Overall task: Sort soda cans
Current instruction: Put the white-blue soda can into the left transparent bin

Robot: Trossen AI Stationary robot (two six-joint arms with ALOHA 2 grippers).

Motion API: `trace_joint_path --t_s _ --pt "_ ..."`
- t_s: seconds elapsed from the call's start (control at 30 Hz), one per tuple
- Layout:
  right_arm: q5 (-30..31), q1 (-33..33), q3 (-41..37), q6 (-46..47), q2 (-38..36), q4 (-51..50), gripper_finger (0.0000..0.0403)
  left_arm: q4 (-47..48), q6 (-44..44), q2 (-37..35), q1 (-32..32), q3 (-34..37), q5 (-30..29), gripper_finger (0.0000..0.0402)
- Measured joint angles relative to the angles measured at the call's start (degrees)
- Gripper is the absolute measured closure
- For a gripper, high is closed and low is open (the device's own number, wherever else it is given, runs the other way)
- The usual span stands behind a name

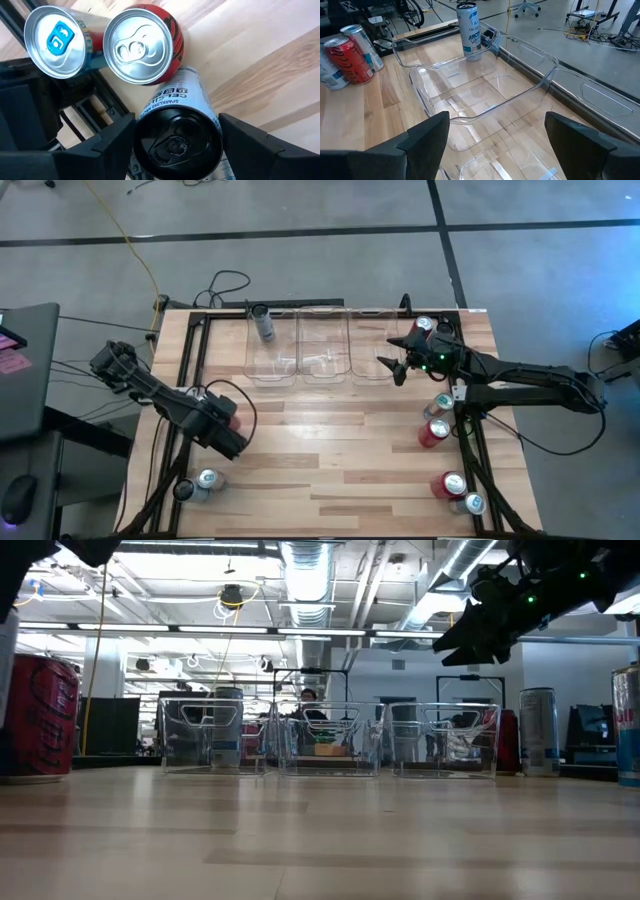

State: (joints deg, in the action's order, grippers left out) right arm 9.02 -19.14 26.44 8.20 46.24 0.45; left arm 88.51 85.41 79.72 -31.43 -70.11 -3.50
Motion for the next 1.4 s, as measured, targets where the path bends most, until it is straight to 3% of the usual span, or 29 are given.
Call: trace_joint_path --t_s 0.43,0.8,1.13,1.4 --pt "0.0 0.0 0.0 -0.03 0.0 0.0 0.0053 -2.41 -5.03 -0.04 2.75 -1.03 -0.39 0.0145" --pt "0.0 -0.01 0.0 -0.03 0.0 0.28 0.0053 -2.25 -6.84 -0.04 3.3 -8.2 -7.68 0.0145" --pt "-0.02 0.0 0.0 0.83 -0.02 0.83 0.0053 -2.14 -11.55 0.02 8.46 -10.64 -9.0 0.0145" --pt "-0.02 -0.02 0.0 1.05 -0.02 1.05 0.0053 -1.89 -19.09 0.02 14.26 -17.12 -11.8 0.0145"
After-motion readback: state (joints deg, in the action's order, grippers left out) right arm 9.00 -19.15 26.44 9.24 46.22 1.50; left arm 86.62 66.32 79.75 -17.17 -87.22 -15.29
